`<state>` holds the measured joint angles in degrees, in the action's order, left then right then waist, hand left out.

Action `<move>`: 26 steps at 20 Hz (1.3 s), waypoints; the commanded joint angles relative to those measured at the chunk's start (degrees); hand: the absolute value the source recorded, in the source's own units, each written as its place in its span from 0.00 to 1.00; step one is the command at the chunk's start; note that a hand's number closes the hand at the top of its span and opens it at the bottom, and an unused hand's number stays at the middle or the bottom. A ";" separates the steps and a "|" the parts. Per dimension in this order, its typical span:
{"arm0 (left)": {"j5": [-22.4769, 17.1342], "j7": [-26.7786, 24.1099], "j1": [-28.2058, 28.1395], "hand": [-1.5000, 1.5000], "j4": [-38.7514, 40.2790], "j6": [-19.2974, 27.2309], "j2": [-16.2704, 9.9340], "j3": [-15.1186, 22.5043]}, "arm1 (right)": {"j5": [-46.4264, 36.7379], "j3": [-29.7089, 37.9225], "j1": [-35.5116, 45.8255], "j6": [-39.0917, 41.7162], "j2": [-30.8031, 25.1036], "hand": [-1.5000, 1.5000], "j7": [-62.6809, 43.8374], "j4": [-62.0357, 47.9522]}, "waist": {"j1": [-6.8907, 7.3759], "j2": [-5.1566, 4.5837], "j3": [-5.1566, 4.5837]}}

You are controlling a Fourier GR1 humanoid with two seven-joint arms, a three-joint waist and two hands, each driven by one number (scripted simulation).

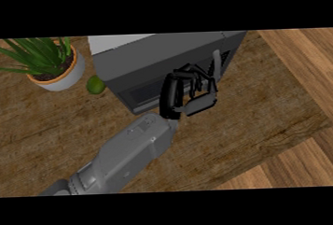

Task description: Pick up the milk, place it into the microwave and close the microwave

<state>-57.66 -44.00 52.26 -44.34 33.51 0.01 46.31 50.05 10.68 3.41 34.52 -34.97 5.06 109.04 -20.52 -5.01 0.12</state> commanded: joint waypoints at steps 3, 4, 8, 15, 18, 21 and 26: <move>-1.67 1.17 4.05 1.00 4.41 -2.42 -0.01 -0.89 | 1.68 -0.39 0.05 1.43 -0.89 0.00 -0.56 0.23 | -0.76 -0.75 -0.13; -0.55 2.38 5.15 1.00 5.64 -1.72 -0.01 0.60 | 2.39 -0.03 1.21 1.13 -1.06 0.00 -0.41 0.36 | -0.61 -0.66 0.01; 0.06 3.34 4.61 1.00 8.60 0.38 -0.01 2.33 | 4.08 -0.52 1.19 2.08 -1.08 0.00 -0.43 0.21 | -0.33 -0.90 0.18; -2.59 6.34 3.86 1.00 10.55 3.95 -0.01 2.35 | 6.63 -0.47 0.26 4.14 -2.72 0.00 -1.20 0.91 | 0.92 -0.12 0.06; -2.95 6.21 3.03 1.00 11.75 5.15 0.00 3.26 | 6.71 0.45 0.55 3.80 -2.95 0.00 -0.93 1.30 | 2.69 0.18 -0.01; -4.37 6.27 1.99 1.00 12.19 6.33 0.00 3.07 | 7.53 1.22 -0.13 3.75 -3.80 0.00 -1.31 2.01 | 3.09 0.06 -0.17; -6.19 5.78 0.63 0.00 12.28 4.12 0.00 3.87 | 8.69 1.89 -2.17 3.21 -3.83 0.00 -1.57 3.38 | 4.80 0.59 -0.24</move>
<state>-61.02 -39.01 56.22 -41.14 35.04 0.14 54.47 57.96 12.06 2.22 37.89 -38.60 3.60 111.26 -17.34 -4.03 -0.01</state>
